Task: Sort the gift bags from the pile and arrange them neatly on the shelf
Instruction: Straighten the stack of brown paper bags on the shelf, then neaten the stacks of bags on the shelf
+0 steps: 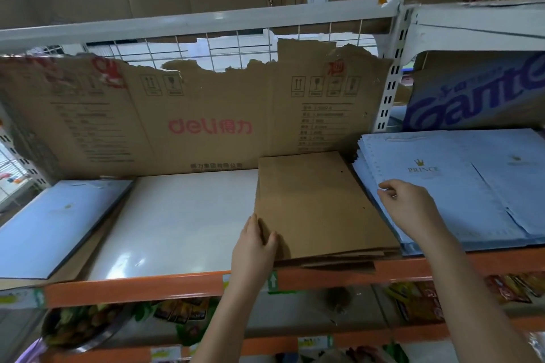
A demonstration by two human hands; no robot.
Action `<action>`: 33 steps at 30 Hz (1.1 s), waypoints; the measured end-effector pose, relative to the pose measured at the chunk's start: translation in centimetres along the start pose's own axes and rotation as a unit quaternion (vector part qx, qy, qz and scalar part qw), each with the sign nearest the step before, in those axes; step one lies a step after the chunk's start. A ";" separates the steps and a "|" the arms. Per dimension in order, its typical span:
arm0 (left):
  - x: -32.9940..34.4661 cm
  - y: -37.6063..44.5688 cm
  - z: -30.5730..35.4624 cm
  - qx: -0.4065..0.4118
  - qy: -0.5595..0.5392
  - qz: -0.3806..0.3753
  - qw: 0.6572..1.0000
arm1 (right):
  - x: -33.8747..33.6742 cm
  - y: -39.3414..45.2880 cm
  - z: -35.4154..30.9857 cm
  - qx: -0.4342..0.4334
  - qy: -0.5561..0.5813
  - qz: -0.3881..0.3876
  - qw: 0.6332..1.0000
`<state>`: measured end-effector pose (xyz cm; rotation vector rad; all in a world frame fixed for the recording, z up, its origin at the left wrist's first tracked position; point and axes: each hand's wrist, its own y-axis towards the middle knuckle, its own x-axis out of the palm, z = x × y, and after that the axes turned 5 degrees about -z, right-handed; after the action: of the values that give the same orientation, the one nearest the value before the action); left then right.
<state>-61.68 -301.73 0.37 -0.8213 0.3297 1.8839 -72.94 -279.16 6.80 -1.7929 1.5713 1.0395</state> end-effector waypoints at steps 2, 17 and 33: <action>0.5 -0.1 0.6 0.008 -0.017 -0.020 1.000 | 0.3 0.0 -0.3 -0.002 -0.007 -0.001 1.000; -13.2 1.8 -7.5 0.049 0.120 0.102 0.986 | 8.3 -1.1 -14.6 -0.129 -0.003 -0.060 0.990; -34.9 2.3 -31.5 -0.243 0.212 0.173 0.931 | 30.1 -6.7 -35.0 -0.088 0.143 -0.368 0.915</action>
<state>-42.38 -344.63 0.42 -1.6046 0.2860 2.1398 -58.56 -323.15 1.06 -2.4588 0.7987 0.5742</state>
